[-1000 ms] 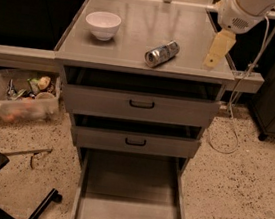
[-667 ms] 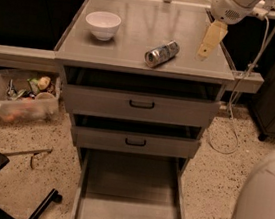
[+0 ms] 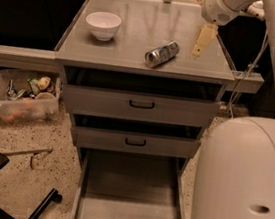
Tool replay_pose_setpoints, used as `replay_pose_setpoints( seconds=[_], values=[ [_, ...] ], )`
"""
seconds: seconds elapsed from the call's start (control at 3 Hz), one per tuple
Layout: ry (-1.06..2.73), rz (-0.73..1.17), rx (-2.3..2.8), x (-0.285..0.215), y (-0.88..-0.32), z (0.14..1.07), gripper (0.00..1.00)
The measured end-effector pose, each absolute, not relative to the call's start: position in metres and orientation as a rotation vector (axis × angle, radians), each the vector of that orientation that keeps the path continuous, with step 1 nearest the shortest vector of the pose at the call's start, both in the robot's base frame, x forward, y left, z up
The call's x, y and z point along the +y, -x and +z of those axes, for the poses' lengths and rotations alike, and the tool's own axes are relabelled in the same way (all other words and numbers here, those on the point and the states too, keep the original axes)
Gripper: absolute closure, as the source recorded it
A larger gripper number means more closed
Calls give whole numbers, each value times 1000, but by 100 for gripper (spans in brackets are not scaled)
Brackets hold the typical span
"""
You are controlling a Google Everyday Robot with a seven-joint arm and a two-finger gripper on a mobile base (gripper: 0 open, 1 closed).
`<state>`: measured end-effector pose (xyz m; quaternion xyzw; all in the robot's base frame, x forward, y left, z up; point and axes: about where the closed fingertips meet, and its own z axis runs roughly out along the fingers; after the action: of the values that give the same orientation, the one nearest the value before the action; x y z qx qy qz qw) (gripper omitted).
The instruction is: Place redbull can into bottom drawer
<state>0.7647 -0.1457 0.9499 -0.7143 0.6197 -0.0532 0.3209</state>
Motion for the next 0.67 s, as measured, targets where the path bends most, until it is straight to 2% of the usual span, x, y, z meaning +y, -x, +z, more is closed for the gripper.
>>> replay_pose_setpoints(
  seconds=[0.67],
  values=[
    [1994,-167,1537,-132,-787,929,0]
  ],
)
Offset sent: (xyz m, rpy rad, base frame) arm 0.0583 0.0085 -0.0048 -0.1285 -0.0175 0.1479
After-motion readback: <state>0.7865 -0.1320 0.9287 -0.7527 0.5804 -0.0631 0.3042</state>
